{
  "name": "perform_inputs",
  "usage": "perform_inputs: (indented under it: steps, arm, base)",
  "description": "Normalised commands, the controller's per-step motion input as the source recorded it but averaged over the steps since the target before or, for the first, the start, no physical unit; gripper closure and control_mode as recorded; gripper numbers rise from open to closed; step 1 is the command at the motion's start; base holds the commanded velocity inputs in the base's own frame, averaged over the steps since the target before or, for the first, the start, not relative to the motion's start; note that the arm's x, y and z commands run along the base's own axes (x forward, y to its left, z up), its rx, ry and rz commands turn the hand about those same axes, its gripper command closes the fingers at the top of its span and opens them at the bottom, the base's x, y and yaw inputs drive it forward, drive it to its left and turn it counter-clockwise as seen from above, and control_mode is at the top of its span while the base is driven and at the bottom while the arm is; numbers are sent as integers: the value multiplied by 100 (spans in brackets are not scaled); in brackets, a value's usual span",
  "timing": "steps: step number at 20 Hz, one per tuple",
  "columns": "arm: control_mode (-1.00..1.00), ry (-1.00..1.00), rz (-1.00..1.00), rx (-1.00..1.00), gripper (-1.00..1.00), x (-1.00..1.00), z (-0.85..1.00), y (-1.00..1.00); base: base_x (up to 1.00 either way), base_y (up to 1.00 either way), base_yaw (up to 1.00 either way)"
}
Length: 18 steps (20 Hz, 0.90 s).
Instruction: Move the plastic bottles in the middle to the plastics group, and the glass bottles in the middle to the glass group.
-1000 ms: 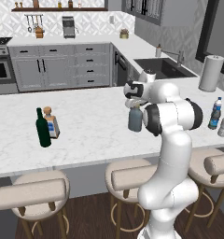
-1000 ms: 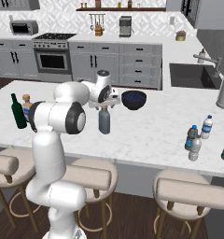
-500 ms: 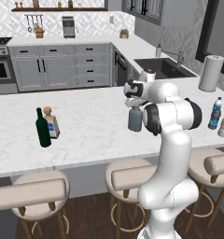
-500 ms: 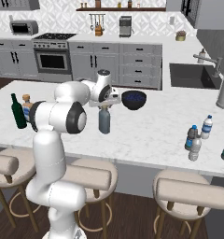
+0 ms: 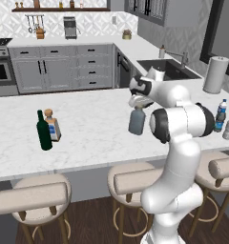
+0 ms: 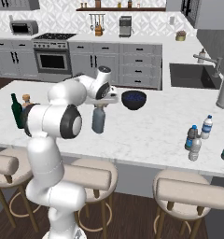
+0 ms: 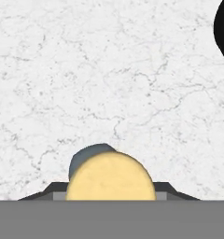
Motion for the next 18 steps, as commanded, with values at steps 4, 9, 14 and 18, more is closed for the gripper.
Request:
perform_inputs:
  steps: [4, 9, 14, 18]
  arm:
    - [-100, 0, 1, 3, 100, -64, 27, 55]
    - [-100, 0, 4, 0, 100, -62, 24, 68]
    - [-100, 5, 13, 0, 100, -47, 21, 76]
    - [-100, 3, 25, 0, 100, -28, 18, 87]
  base:
    - [0, 0, 0]
    - [0, 0, 0]
    - [0, 0, 0]
    - [0, 0, 0]
